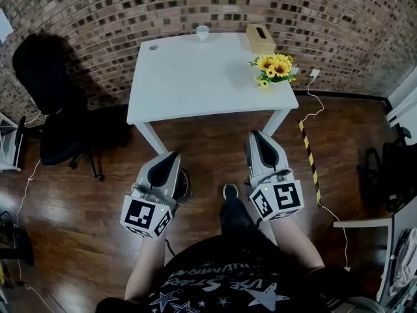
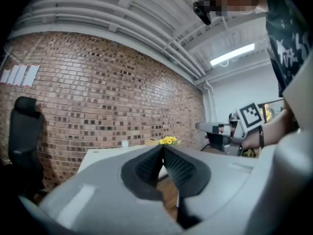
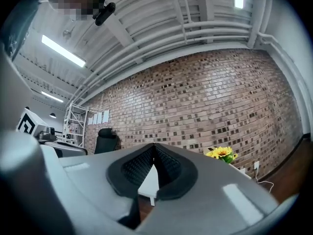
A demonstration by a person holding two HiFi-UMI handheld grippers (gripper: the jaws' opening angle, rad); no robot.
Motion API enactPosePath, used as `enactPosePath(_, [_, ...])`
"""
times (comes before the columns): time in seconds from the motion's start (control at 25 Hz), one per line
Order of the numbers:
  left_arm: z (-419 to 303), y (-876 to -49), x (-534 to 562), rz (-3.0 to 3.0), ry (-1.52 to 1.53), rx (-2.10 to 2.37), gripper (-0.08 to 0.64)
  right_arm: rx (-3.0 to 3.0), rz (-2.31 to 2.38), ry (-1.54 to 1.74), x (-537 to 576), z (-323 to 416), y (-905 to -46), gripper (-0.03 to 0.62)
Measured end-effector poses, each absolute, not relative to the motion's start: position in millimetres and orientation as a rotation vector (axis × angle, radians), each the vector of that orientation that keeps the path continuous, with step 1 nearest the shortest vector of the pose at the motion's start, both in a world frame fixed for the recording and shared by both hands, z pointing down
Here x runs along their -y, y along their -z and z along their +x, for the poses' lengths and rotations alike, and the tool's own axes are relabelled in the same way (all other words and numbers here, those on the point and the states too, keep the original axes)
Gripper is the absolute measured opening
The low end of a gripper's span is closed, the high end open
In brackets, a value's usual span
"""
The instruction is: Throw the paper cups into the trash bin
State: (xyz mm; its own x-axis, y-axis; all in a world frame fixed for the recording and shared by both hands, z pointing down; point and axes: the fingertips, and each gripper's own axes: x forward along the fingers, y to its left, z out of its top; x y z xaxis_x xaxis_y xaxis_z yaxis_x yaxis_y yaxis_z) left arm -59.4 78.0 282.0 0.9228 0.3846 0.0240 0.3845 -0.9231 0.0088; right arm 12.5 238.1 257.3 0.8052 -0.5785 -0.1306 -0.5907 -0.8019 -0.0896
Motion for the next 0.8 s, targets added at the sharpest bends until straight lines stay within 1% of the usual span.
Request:
enactPosePath(0.48, [103.7, -272.2, -97.7, 3.151, -0.091, -0.491, 0.003, -1.089, -2.741, -0.057, -233.7, 175.0, -263.7, 0.008])
enactPosePath(0.64, [141.2, -271.7, -98.8, 3.161, -0.122, -0.436, 0.003, -1.162, -2.698, -0.055, -225.8, 207.2, -260.6, 0.008])
enactPosePath(0.8, [160.5, -276.8, -96.4, 3.153, -0.153, -0.386, 0.003, -1.228, -2.669, -0.032, -217.6, 229.8, -266.4, 0.008])
